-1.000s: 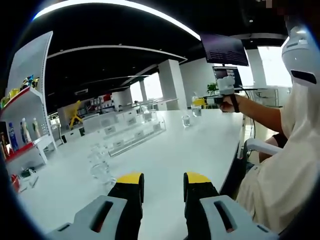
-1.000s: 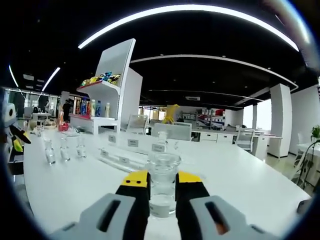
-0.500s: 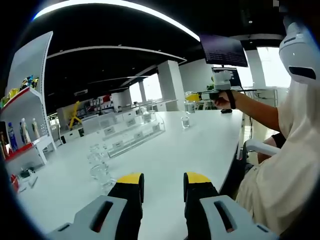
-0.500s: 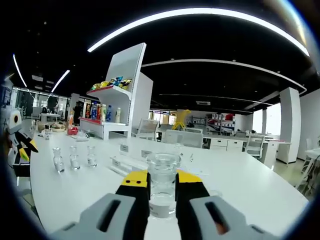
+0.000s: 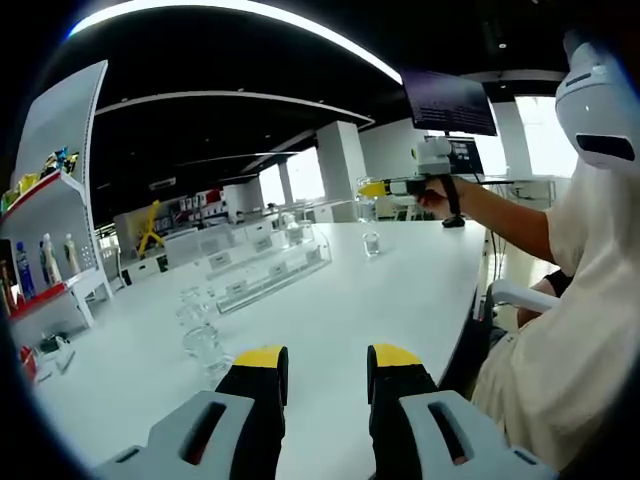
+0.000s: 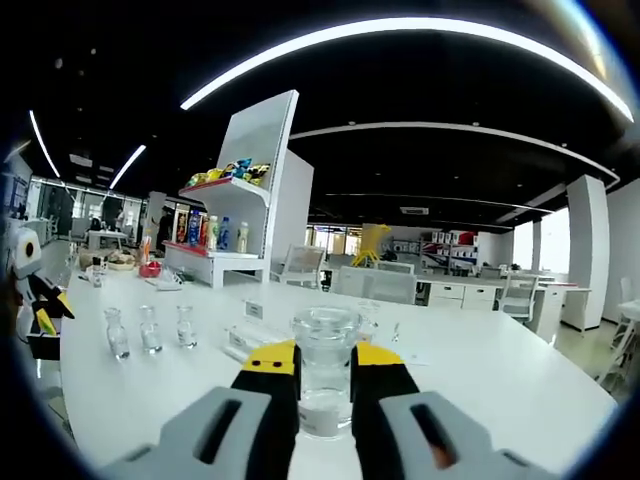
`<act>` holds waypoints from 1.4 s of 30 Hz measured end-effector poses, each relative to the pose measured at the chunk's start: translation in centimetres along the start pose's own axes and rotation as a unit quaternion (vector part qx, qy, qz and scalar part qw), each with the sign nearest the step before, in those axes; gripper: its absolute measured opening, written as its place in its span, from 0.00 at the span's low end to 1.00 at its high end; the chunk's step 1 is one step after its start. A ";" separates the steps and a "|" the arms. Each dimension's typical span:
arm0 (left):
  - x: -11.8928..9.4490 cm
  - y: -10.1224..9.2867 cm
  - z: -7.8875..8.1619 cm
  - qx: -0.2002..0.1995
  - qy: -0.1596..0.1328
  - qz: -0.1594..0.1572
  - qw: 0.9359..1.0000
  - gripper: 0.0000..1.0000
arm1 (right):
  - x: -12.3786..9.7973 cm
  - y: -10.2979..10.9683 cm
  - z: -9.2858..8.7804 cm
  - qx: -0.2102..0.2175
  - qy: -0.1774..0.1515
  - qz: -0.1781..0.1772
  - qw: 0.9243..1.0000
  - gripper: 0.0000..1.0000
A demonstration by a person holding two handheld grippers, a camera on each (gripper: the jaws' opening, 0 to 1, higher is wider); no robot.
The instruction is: Identify the label on the chemical reagent bottle, grasp the chemical reagent bottle, and place it in the designated position on the reagent rack
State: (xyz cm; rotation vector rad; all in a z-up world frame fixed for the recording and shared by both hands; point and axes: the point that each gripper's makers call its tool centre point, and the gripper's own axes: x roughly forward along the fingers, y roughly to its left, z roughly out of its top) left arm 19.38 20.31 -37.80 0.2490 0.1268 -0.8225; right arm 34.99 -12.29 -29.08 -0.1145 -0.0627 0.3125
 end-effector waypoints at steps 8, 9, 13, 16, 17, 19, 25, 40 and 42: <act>0.1 0.3 -0.1 -0.003 0.002 0.003 1.000 0.32 | 1.6 0.8 1.6 -0.008 -0.012 0.013 1.000 0.18; 0.1 0.4 -0.2 -0.004 0.003 0.003 1.000 0.32 | 1.9 0.8 1.8 -0.009 -0.013 0.013 1.000 0.18; 0.0 0.6 -0.4 -0.006 0.003 0.003 1.000 0.32 | 2.7 0.9 2.0 -0.011 -0.015 0.016 1.000 0.18; -0.2 1.0 -0.4 -0.008 0.003 0.009 1.000 0.32 | 3.5 1.2 2.1 -0.005 -0.016 0.021 1.000 0.18; -0.2 1.1 -0.3 -0.009 0.002 0.010 1.000 0.32 | 3.7 1.3 2.2 -0.002 -0.017 0.023 1.000 0.18; -0.3 1.1 -0.3 -0.009 -0.001 0.010 1.000 0.32 | 4.1 1.5 2.3 0.001 -0.018 0.026 0.999 0.18; -0.1 1.0 -0.3 -0.010 0.000 0.007 1.000 0.32 | 5.4 2.1 2.4 0.002 -0.020 0.034 0.999 0.18; 0.5 1.7 -1.0 -0.019 0.007 0.013 1.000 0.32 | 8.8 3.2 2.6 0.016 -0.023 0.052 0.998 0.18; 0.7 1.7 -1.1 -0.020 0.010 0.011 1.000 0.32 | 9.4 3.4 2.5 0.017 -0.021 0.053 0.998 0.18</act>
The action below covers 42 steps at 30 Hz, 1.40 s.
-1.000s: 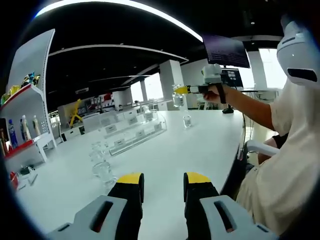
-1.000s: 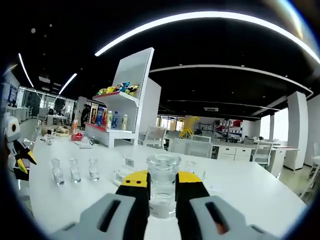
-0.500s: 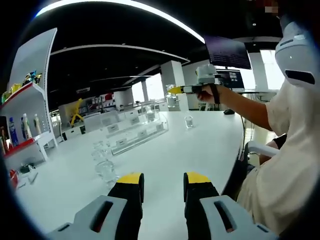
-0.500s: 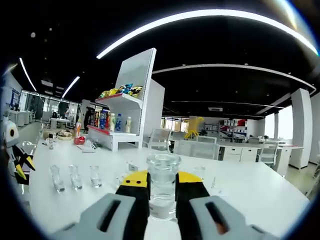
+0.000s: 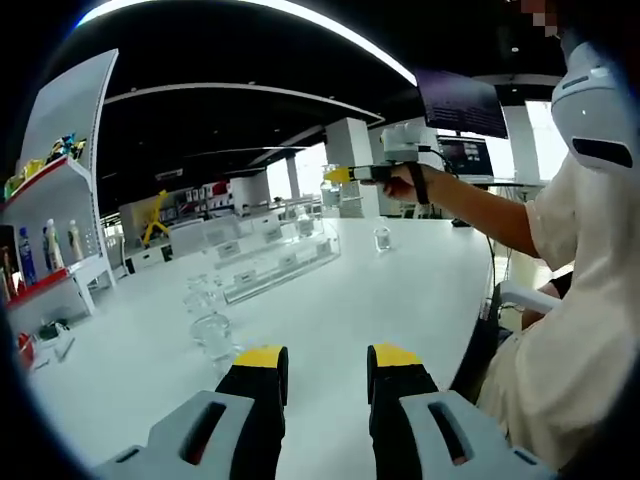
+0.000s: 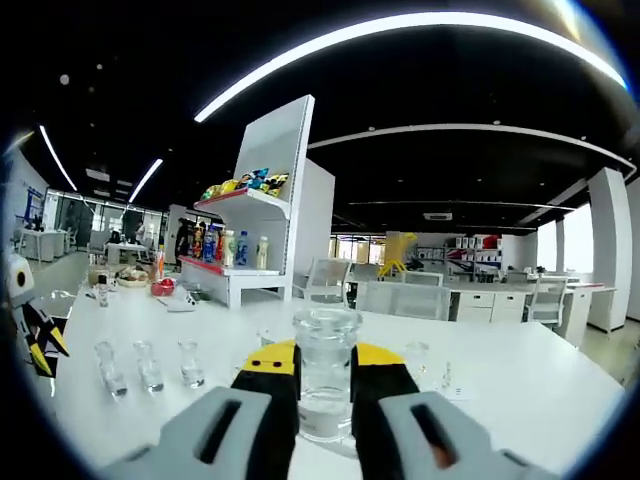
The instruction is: Identify the label on the chemical reagent bottle, grasp the chemical reagent bottle, and place it in the designated position on the reagent rack
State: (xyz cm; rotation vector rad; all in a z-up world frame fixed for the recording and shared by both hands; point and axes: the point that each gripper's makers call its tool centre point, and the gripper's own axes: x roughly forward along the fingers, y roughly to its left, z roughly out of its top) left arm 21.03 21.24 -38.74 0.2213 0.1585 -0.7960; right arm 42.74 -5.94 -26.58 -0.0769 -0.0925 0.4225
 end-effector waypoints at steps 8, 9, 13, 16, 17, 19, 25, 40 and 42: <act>0.4 -0.2 -0.1 0.001 0.004 -0.004 1.000 0.32 | 1.7 0.0 -0.3 -0.001 0.001 0.001 1.000 0.18; 0.4 -0.2 -0.1 0.001 0.005 -0.004 1.000 0.32 | 2.0 0.0 -0.4 -0.001 0.003 0.001 1.000 0.18; 0.5 -0.2 -0.2 0.000 0.007 -0.005 1.000 0.32 | 2.9 -0.2 -0.5 -0.001 0.002 -0.001 1.000 0.18; 0.5 -0.1 -0.2 0.000 0.008 -0.004 1.000 0.32 | 3.6 -0.2 -0.4 -0.002 0.000 -0.003 1.000 0.18; 0.5 -0.1 -0.3 -0.001 0.008 -0.004 1.000 0.32 | 3.8 -0.2 -0.3 -0.004 -0.002 -0.004 1.000 0.18; 0.5 0.0 -0.3 -0.001 0.009 -0.003 1.000 0.32 | 4.3 0.0 -0.3 -0.005 -0.005 -0.002 1.000 0.18; 0.7 0.0 -0.5 -0.003 0.011 -0.004 1.000 0.32 | 5.6 0.6 -0.1 -0.012 -0.007 0.005 1.000 0.18; 0.9 0.3 -0.8 -0.005 0.016 -0.004 1.000 0.32 | 8.2 1.2 -0.1 -0.012 -0.021 0.008 1.000 0.18; 0.9 0.4 -0.8 -0.006 0.017 -0.003 1.000 0.32 | 8.5 1.2 -0.2 -0.011 -0.021 0.009 1.000 0.18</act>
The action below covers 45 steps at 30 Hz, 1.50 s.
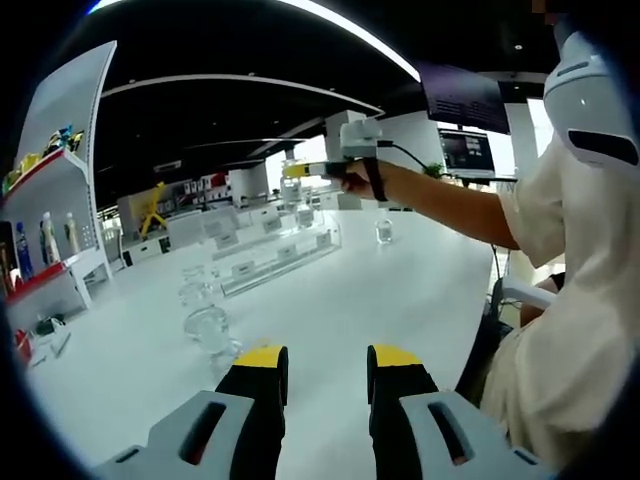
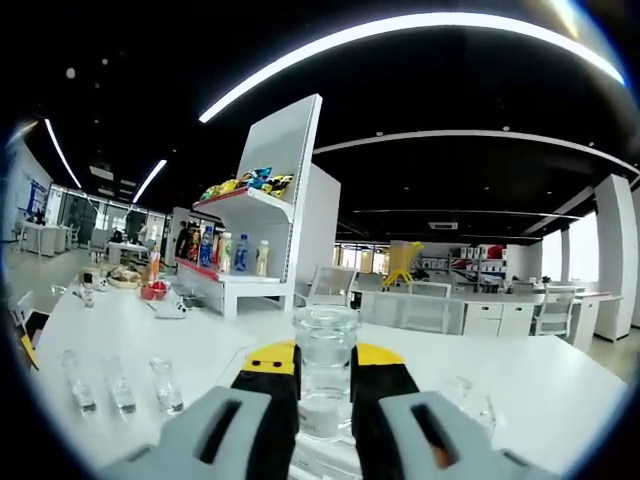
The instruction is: Identify the label on the chemical reagent bottle, grasp the chemical reagent bottle, and place it in the designated position on the reagent rack
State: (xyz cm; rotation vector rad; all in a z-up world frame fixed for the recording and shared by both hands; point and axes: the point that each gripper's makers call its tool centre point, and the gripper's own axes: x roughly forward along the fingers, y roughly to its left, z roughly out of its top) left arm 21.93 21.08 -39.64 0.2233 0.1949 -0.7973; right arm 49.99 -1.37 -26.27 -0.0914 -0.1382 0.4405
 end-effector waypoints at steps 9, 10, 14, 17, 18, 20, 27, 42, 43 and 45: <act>0.0 0.3 -0.1 0.000 0.003 0.003 1.000 0.32 | 1.1 0.2 -0.5 0.003 -0.001 0.001 1.000 0.18; 0.0 0.3 -0.1 -0.001 0.003 0.004 1.000 0.32 | 1.3 0.2 -0.6 0.004 0.000 0.001 1.000 0.18; -0.1 0.4 -0.1 -0.001 0.003 0.006 1.000 0.32 | 1.7 0.3 -1.1 0.006 0.002 0.002 1.000 0.18; 0.0 0.5 -0.2 -0.002 0.005 0.006 1.000 0.32 | 2.0 0.2 -1.7 0.009 0.005 0.000 1.000 0.18; 0.0 0.5 -0.2 -0.002 0.005 0.006 1.000 0.32 | 2.1 0.1 -1.8 0.010 0.005 -0.001 1.000 0.18; 0.1 0.6 -0.3 -0.003 0.006 0.006 1.000 0.32 | 2.1 0.1 -1.9 0.011 0.005 -0.002 1.000 0.18; 0.2 0.7 -0.4 -0.004 0.009 0.007 1.000 0.32 | 2.8 0.0 -2.9 0.016 0.006 -0.005 1.000 0.18; 0.2 1.1 -0.4 -0.006 0.008 0.008 1.000 0.32 | 3.9 0.3 -5.2 0.016 0.012 -0.004 1.000 0.18; 0.2 1.1 -0.4 -0.005 0.008 0.008 1.000 0.32 | 3.9 0.3 -5.3 0.015 0.012 -0.005 1.000 0.18; 0.2 1.1 -0.4 -0.005 0.008 0.009 1.000 0.32 | 4.0 0.2 -5.6 0.012 0.014 -0.006 1.000 0.18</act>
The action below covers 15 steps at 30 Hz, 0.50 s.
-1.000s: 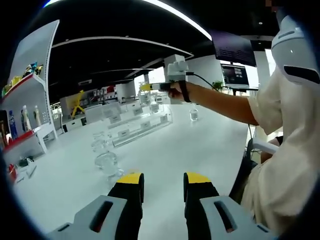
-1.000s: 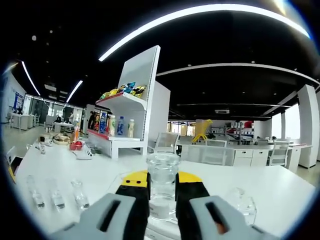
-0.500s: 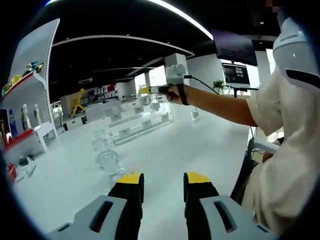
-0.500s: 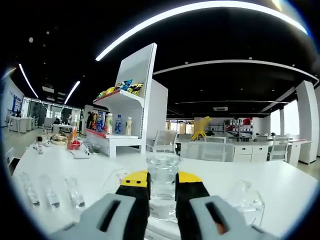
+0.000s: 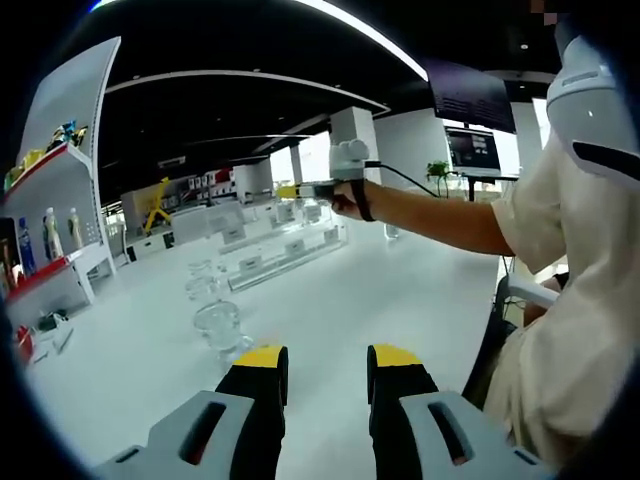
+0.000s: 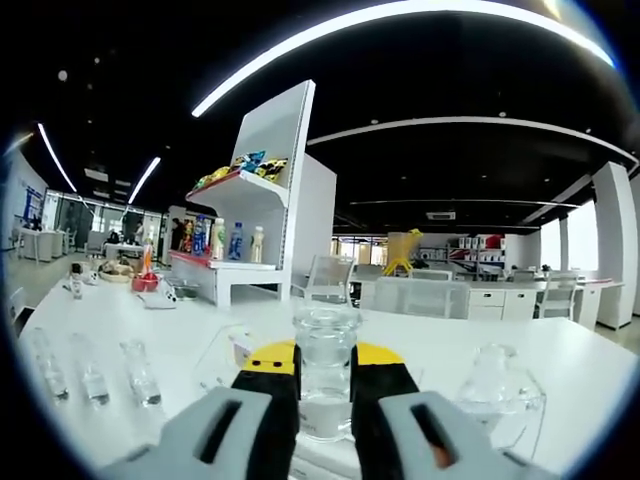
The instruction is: Identify the label on the chemical reagent bottle, grasp the chemical reagent bottle, and place it in the designated position on the reagent rack
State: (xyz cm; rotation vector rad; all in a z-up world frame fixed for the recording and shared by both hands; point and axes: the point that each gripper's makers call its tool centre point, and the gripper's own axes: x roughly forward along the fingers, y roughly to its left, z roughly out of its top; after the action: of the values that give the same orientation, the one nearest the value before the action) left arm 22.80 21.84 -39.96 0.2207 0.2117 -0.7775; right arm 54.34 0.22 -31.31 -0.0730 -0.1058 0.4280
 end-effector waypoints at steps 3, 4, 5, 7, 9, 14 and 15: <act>-0.1 0.1 0.0 0.000 0.000 0.001 1.000 0.32 | 0.0 0.1 -0.4 0.001 0.001 0.002 1.000 0.18; -0.1 0.1 0.0 0.000 -0.001 0.002 1.000 0.32 | 0.0 0.2 -0.6 0.002 0.001 0.003 1.000 0.18; -0.2 0.1 0.1 0.000 -0.002 0.002 1.000 0.32 | 0.0 0.2 -0.8 0.002 0.004 0.004 1.000 0.18; -0.2 0.1 0.2 0.001 -0.003 0.002 1.000 0.32 | 0.0 0.1 -1.1 0.000 0.007 0.002 1.000 0.18; -0.2 0.1 0.2 0.001 -0.003 0.003 1.000 0.32 | 0.1 -0.1 -1.4 0.002 0.007 0.000 1.000 0.18; -0.2 0.1 0.2 0.002 -0.003 0.003 1.000 0.32 | 0.0 -0.1 -2.1 0.010 0.009 -0.001 1.000 0.18; -0.2 0.0 0.2 0.002 -0.003 0.002 1.000 0.32 | 0.0 -0.1 -2.2 0.009 0.011 -0.002 1.000 0.18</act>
State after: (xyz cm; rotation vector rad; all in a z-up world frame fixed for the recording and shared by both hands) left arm 22.69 21.97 -39.69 0.2231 0.2039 -0.7746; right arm 54.67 0.06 -33.53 -0.0601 -0.0813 0.4249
